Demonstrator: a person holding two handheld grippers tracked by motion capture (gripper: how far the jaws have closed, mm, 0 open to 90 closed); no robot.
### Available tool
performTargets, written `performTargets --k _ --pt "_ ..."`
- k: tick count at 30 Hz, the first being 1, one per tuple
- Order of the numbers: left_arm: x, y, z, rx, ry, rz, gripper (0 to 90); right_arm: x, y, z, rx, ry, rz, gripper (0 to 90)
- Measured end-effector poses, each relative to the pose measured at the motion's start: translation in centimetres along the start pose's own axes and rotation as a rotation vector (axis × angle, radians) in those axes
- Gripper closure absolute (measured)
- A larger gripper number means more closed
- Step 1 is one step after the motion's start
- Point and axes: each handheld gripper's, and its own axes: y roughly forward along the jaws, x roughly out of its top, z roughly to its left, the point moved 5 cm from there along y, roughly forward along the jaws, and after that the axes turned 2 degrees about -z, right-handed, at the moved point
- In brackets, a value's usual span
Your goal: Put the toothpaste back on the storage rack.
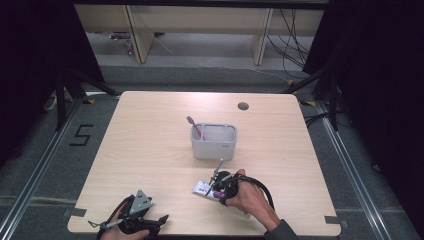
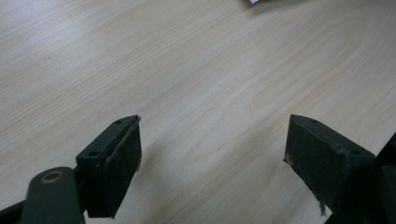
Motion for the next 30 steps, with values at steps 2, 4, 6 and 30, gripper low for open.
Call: performTargets --k 2,4,6,30 --pt "0.0 0.1 -0.1 -0.002 -0.011 -0.011 18.0 0.0 0.1 -0.1 -0.002 -0.019 -0.007 69.5" --pt "0.0 0.1 -0.1 0.003 -0.009 -0.011 18.1 0.0 0.0 -0.1 -0.006 -0.016 -0.005 69.9" --pt "0.0 0.0 -0.1 -0.004 -0.007 -0.008 18.3 0.0 -0.1 0.0 -0.001 -0.015 -0.008 71.2" --pt "0.1 0.0 0.1 0.004 -0.018 -0.026 18.4 -0.3 -4.8 -2.0 -0.002 0.061 -0.380 72.1"
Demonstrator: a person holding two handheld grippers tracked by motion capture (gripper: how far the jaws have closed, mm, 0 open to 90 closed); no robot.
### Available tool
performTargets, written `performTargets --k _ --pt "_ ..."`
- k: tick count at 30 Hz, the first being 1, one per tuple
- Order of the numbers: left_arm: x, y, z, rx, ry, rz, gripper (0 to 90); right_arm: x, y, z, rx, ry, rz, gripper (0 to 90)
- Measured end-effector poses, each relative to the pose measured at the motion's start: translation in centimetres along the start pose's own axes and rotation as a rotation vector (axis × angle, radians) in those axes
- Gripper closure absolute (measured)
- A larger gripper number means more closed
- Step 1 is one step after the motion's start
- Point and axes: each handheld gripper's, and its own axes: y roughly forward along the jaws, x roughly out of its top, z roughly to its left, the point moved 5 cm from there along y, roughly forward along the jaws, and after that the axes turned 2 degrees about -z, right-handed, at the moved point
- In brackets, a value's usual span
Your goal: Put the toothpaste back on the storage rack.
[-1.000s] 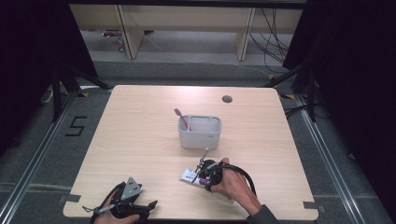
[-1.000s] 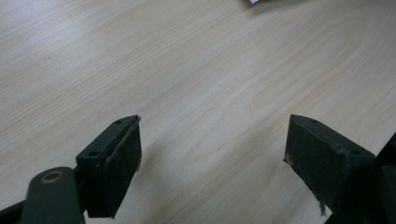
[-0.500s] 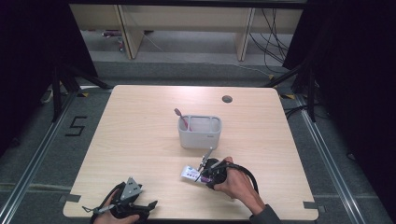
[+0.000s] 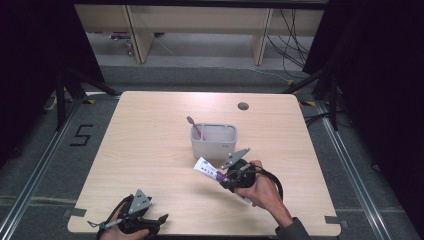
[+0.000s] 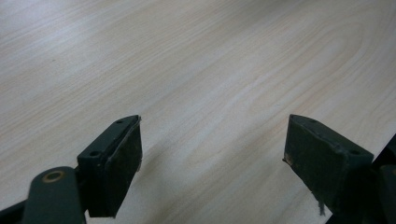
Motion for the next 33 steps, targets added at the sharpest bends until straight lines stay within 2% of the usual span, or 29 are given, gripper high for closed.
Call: performTargets --k 2,3,4,5,6,7,8,9,10,12,13,14,15,16,18,20,23,24,26,27,28,31,32,33 --pt "0.0 -0.1 0.1 0.005 0.007 0.011 18.4 0.2 -0.6 -0.2 -0.004 0.009 -0.040 72.2" --pt "0.0 0.0 0.1 0.001 0.007 0.013 18.4 0.5 -0.7 -0.3 -0.008 -0.005 -0.068 72.2" --pt "0.0 0.0 0.0 0.000 -0.002 0.007 18.4 0.5 -1.1 -0.2 -0.001 0.009 -0.062 72.2" --pt "0.0 0.0 -0.1 0.003 -0.010 -0.001 18.4 0.7 -1.2 -0.4 0.000 -0.003 -0.095 72.2" --pt "0.0 -0.1 -0.1 -0.002 -0.001 0.007 18.4 0.8 -1.6 -0.3 -0.009 0.026 -0.106 72.1" --pt "0.0 -0.1 -0.1 -0.002 -0.001 0.007 18.4 0.8 -1.6 -0.3 -0.009 0.026 -0.106 72.1" --pt "0.0 0.0 0.0 -0.001 -0.002 0.003 18.3 1.2 -2.1 -0.5 0.003 0.014 -0.152 72.2" --pt "0.0 0.0 0.0 -0.001 -0.002 0.003 18.4 1.2 -2.1 -0.5 0.003 0.014 -0.152 72.2" --pt "0.0 0.0 0.0 -0.003 -0.002 -0.004 18.4 1.6 -2.5 -0.7 0.010 0.036 -0.207 72.2" --pt "0.1 -0.1 0.0 0.000 -0.003 -0.006 18.4 2.0 -2.6 -1.0 0.013 0.035 -0.256 72.1" --pt "0.1 -0.1 0.0 0.000 -0.003 -0.006 18.4 2.2 -2.9 -1.1 0.024 0.042 -0.257 72.1" --pt "0.1 -0.1 0.1 0.000 0.004 0.001 18.4 2.4 -3.2 -1.1 0.021 0.057 -0.282 72.2" --pt "0.1 -0.1 0.1 0.000 0.004 0.001 18.4 2.4 -3.2 -1.1 0.021 0.057 -0.282 72.2" --pt "0.1 0.0 0.0 0.002 -0.002 -0.005 18.4 2.7 -3.3 -1.3 0.026 0.038 -0.299 72.2" --pt "0.1 0.0 0.0 0.002 -0.009 -0.009 18.3 3.3 -3.9 -1.5 0.023 0.046 -0.346 72.2" --pt "0.1 0.0 0.1 -0.001 0.002 -0.001 18.3 3.5 -4.2 -1.6 0.025 0.057 -0.351 72.2" --pt "0.1 0.0 0.0 -0.003 -0.002 -0.005 18.4 3.8 -4.4 -1.8 0.018 0.061 -0.370 72.2" --pt "0.1 0.1 0.0 0.000 -0.009 -0.013 18.4 4.0 -4.4 -2.0 0.031 0.070 -0.378 72.2" --pt "0.1 0.0 0.1 -0.003 0.001 -0.003 18.4 4.2 -4.5 -2.5 0.018 0.073 -0.394 72.2" --pt "0.1 0.0 0.0 -0.005 -0.001 -0.014 18.4 4.2 -4.5 -2.8 0.007 0.067 -0.402 72.2" --pt "0.1 0.0 0.0 -0.006 -0.004 -0.013 18.4 4.3 -4.4 -2.7 0.019 0.098 -0.411 72.2" --pt "0.1 0.1 0.0 0.002 -0.013 -0.010 18.4 4.7 -4.1 -3.2 0.030 0.092 -0.431 72.2" --pt "0.1 0.1 0.0 -0.002 -0.006 -0.008 18.4 4.8 -3.9 -3.1 0.033 0.112 -0.439 72.2" --pt "0.1 0.0 0.0 -0.003 -0.005 -0.005 18.4 4.9 -4.0 -3.3 0.033 0.095 -0.436 72.2"
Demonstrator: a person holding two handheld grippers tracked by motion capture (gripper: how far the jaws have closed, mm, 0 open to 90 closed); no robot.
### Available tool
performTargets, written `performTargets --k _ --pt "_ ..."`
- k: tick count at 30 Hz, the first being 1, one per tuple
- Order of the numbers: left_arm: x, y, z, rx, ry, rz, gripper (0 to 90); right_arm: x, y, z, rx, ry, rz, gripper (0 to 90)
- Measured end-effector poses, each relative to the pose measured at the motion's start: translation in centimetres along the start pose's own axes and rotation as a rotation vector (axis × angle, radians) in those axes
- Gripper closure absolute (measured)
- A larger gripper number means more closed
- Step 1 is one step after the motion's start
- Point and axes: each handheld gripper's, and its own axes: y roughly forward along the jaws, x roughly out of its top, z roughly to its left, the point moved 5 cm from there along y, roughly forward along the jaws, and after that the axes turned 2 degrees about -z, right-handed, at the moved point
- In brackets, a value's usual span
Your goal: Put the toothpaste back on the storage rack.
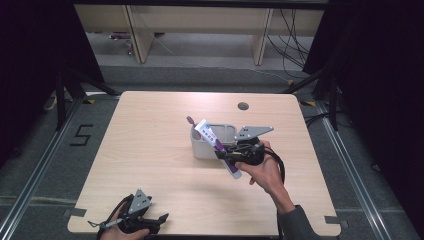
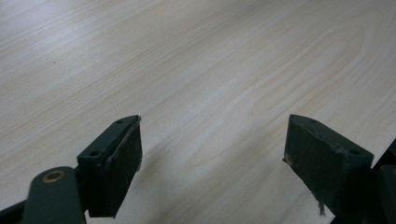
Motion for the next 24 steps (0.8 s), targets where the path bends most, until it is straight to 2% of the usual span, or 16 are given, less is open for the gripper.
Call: performTargets --k 1,3,4,6,7,10,11,13,14,15,16,20,21,23,24 --pt "0.0 0.0 0.1 0.005 0.004 0.003 18.4 0.1 0.0 0.1 0.000 0.015 -0.001 72.2" --pt "0.0 0.1 0.1 0.004 -0.007 -0.007 18.4 0.6 0.1 -0.1 0.008 0.004 -0.022 72.2" --pt "0.0 0.1 0.1 0.007 -0.005 -0.006 18.4 0.8 0.1 -0.3 -0.008 0.003 -0.036 72.2" --pt "0.0 0.0 0.2 0.004 0.004 0.000 18.4 1.1 0.0 -0.4 -0.006 0.002 -0.038 72.2" --pt "0.0 0.0 0.1 0.001 -0.002 -0.006 18.4 1.6 0.0 -0.4 0.002 0.023 -0.055 72.2" --pt "0.0 -0.1 0.1 0.004 0.009 0.008 18.4 2.3 0.0 -0.5 0.008 0.040 -0.078 72.2" --pt "-0.1 -0.1 0.1 0.001 0.013 0.012 18.4 2.6 0.0 -0.8 -0.002 0.023 -0.084 72.2" --pt "0.1 0.0 0.0 0.004 -0.006 -0.006 18.3 3.1 0.0 -1.1 -0.008 0.016 -0.109 72.2" --pt "0.0 0.1 0.0 0.001 -0.005 -0.003 18.3 3.3 0.0 -1.1 -0.001 0.036 -0.104 72.2" --pt "0.0 0.0 0.1 0.001 0.008 0.006 18.4 3.5 0.0 -1.3 -0.002 0.034 -0.112 72.2" --pt "0.0 0.0 0.0 0.000 -0.001 0.000 18.4 3.7 0.0 -1.5 -0.013 0.027 -0.118 72.2" --pt "0.0 0.1 0.0 0.000 -0.004 -0.003 18.3 4.6 0.0 -2.0 -0.013 0.062 -0.148 72.2" --pt "0.0 0.1 0.0 -0.001 0.001 0.001 18.3 4.8 0.1 -2.4 -0.018 0.043 -0.158 72.2" --pt "0.0 0.0 0.0 -0.003 0.005 0.002 18.4 5.1 0.2 -2.5 -0.018 0.053 -0.162 72.1" --pt "0.0 0.0 0.1 -0.003 0.008 0.004 18.4 5.3 0.3 -2.7 -0.025 0.042 -0.170 72.1"
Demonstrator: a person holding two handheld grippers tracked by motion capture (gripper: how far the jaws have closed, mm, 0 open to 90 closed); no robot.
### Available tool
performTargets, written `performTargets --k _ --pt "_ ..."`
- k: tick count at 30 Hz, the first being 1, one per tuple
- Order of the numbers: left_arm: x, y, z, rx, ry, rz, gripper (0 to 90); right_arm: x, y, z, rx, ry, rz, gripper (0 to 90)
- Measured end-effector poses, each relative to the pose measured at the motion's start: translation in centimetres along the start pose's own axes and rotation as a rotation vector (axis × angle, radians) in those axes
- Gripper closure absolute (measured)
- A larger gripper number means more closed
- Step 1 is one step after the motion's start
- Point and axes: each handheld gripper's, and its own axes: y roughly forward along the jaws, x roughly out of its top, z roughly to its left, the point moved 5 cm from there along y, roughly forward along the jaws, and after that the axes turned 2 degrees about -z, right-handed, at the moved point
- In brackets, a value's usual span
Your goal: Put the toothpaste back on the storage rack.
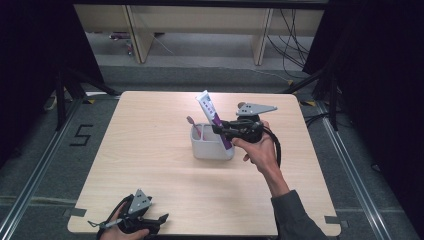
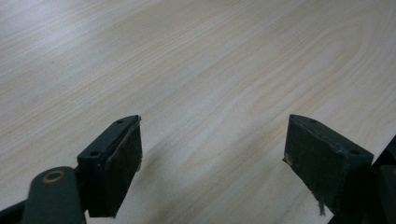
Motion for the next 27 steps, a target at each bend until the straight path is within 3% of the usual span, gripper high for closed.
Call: performTargets --k 1,2,3,6,13,16,27 --pt "0.0 0.1 0.0 0.002 -0.004 -0.002 18.3 0.1 0.2 0.0 0.000 0.020 -0.006 72.2" --pt "-0.1 0.0 0.1 0.000 0.009 0.011 18.4 0.2 0.3 -0.2 -0.005 0.007 -0.007 72.1" --pt "0.0 0.0 -0.1 0.000 -0.001 0.001 18.4 0.3 0.5 -0.2 0.004 0.022 -0.013 72.1" --pt "0.0 0.0 -0.1 -0.004 -0.005 -0.005 18.4 0.6 0.8 -0.5 -0.006 0.001 -0.023 72.1" --pt "0.0 0.0 -0.1 -0.005 0.006 -0.002 18.3 1.3 2.2 -1.3 -0.014 0.032 -0.034 72.1" --pt "0.0 0.0 -0.1 -0.009 0.006 -0.006 18.4 1.5 2.7 -1.9 -0.036 0.010 -0.035 72.2" --pt "0.0 0.1 -0.1 -0.012 0.007 -0.006 18.4 1.4 4.4 -3.5 -0.050 0.061 -0.050 72.1"
